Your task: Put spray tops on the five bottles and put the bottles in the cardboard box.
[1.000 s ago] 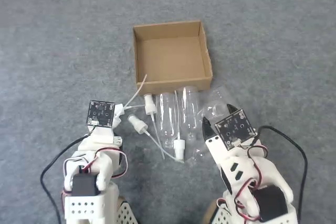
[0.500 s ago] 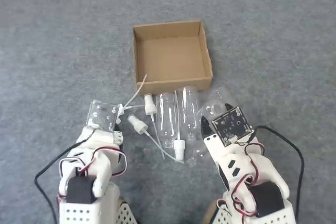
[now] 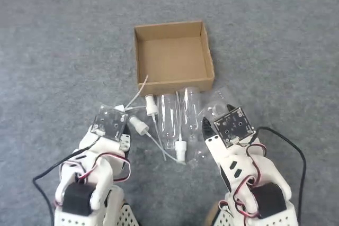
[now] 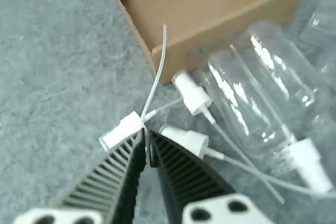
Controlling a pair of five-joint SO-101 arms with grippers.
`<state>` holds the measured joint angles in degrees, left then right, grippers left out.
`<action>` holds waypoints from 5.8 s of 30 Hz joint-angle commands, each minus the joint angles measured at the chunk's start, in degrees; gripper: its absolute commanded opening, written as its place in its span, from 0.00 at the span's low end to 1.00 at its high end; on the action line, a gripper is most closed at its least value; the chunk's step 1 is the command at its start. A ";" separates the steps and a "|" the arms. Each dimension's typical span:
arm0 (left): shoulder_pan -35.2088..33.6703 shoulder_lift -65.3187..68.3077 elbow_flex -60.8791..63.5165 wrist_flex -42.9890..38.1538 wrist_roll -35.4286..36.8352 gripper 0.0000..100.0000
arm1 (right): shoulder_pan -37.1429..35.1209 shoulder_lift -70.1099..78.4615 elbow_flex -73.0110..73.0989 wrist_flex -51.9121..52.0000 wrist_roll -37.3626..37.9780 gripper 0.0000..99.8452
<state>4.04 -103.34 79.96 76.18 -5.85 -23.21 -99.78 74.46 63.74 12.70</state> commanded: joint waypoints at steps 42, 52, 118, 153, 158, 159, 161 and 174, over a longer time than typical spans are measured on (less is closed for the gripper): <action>0.79 81.93 -34.07 -9.93 48.53 0.19 | 0.13 -1.10 -0.44 -1.36 0.00 0.11; 0.62 91.34 -34.77 -19.08 52.92 0.19 | 0.13 -1.10 -0.44 -1.36 0.00 0.11; -5.36 38.59 -5.85 -30.07 52.57 0.01 | -10.95 5.41 -17.93 4.97 5.36 0.07; -10.81 11.52 -0.13 -29.89 52.57 0.01 | -25.54 41.36 -34.02 11.65 5.54 0.07; -12.57 3.78 0.13 -30.15 52.57 0.01 | -25.27 41.36 -32.26 11.65 5.63 0.07; -13.27 2.55 0.13 -30.15 52.57 0.01 | -25.27 41.36 -31.91 11.65 5.63 0.07; -14.07 0.09 0.04 -30.15 51.34 0.01 | -25.27 41.36 -31.47 11.65 5.63 0.07; -13.98 -0.88 -6.11 -36.40 49.58 0.01 | -25.19 41.27 -29.80 11.38 5.63 0.07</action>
<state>-9.93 -102.81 80.66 41.98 44.44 -48.18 -58.46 44.92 75.34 17.63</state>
